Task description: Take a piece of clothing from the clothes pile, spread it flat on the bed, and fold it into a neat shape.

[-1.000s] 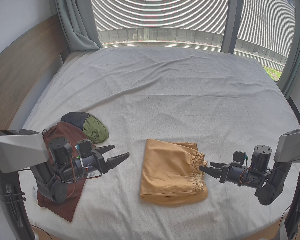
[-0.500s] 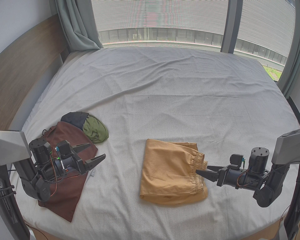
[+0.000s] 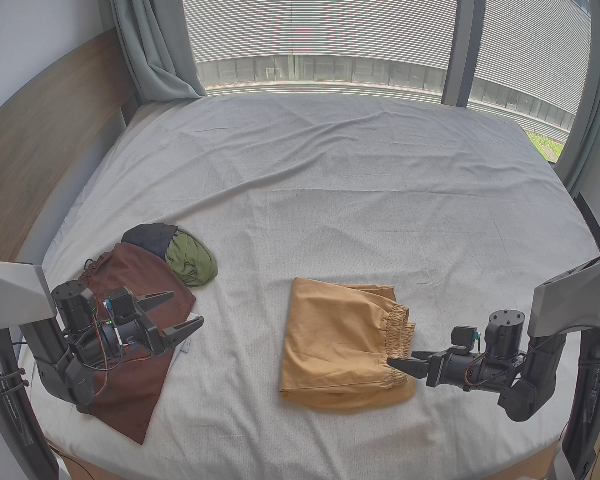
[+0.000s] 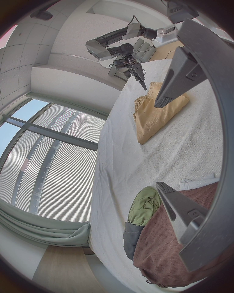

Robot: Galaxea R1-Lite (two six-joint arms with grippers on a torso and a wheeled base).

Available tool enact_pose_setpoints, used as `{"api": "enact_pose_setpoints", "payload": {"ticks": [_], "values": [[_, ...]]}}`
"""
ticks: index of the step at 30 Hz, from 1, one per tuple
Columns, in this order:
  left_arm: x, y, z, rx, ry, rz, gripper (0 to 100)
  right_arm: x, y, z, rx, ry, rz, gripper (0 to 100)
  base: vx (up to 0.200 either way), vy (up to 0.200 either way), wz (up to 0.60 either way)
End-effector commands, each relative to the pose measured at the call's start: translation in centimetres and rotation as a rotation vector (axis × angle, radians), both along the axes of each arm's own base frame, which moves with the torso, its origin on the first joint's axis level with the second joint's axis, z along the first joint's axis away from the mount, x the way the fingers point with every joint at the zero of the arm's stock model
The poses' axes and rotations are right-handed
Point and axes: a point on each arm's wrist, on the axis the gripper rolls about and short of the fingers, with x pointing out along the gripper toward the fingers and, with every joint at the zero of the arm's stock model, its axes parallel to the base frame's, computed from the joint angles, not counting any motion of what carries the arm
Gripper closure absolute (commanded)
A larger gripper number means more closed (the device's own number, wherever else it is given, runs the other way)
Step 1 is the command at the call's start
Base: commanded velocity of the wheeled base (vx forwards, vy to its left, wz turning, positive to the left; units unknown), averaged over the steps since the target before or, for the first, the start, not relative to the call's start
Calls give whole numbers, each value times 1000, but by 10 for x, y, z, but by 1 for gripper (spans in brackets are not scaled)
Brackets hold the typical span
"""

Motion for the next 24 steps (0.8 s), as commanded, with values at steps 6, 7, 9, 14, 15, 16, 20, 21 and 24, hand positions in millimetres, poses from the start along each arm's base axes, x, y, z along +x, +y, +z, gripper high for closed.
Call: {"api": "enact_pose_setpoints", "payload": {"ticks": [6, 7, 9, 14, 15, 16, 20, 21, 24], "values": [[0, 0, -2, 11, -1, -6, 0, 3, -2, -20, -27, 61, -34, 0, 0, 0, 0], [-1, -1, -3, 11, 1, -7, 0, 3, -2, -20, -27, 61, -34, 0, 0, 0, 0], [-1, -1, -3, 12, 3, -9, 0, 3, -2, -29, -36, 86, -39, 0, 0, 0, 0], [-3, -6, -9, 20, 21, -26, 0, 6, -1, -40, -38, 116, -44, 0, 0, 0, 0], [-3, -7, -12, 26, 25, -31, 0, 8, -1, -43, -36, 123, -46, 0, 0, 0, 0], [-3, -7, -12, 28, 26, -31, 0, 8, -1, -44, -35, 127, -47, 0, 0, 0, 0], [-3, -7, -15, 41, 22, -34, 0, 10, 3, -48, 0, 165, -59, 0, 0, 0, 0], [-3, -7, -14, 41, 20, -37, 0, 11, 4, -48, 8, 169, -61, 0, 0, 0, 0], [-3, -7, -13, 40, 18, -35, 0, 11, 11, -49, 35, 196, -57, 0, 0, 0, 0]]}}
